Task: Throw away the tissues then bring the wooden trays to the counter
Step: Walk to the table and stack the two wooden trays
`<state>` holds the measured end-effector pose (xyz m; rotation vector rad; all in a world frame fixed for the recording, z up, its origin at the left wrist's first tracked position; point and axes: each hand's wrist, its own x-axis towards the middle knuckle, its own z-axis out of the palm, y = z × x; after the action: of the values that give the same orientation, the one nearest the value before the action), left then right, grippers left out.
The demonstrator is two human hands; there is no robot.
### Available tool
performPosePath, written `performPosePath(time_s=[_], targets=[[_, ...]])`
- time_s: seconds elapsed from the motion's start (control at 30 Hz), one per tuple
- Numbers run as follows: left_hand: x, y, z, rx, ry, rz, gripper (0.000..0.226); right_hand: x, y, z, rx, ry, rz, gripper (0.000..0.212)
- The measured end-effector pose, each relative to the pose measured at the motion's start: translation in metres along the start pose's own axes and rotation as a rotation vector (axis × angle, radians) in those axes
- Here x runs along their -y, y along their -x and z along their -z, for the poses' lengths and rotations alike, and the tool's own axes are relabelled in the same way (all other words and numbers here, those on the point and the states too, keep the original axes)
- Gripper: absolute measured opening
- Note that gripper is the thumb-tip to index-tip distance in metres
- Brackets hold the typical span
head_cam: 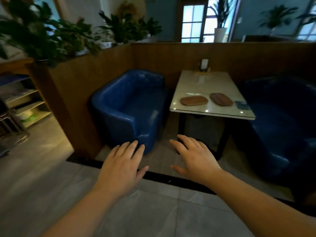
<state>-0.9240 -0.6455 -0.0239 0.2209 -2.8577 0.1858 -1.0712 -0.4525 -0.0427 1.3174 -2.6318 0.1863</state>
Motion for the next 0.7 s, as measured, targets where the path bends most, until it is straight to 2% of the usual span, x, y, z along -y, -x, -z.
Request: performPosePath(time_s=[0.3,0.5,0.7], targets=[[0.012,-0.197,-0.075,-0.039,0.067,-0.249,0.065,-0.114,-0.096,-0.027,-0.041,0.043,-0.299,0.081],[0.011,-0.316,-0.102,-0.027,0.100,-0.358,0.065,-0.183,-0.146,-0.041,-0.054,0.028,-0.465,0.081],[-0.016,-0.431,-0.138,-0.035,0.133,-0.411,0.061,-0.280,-0.189,-0.069,-0.048,0.035,-0.552,0.084]])
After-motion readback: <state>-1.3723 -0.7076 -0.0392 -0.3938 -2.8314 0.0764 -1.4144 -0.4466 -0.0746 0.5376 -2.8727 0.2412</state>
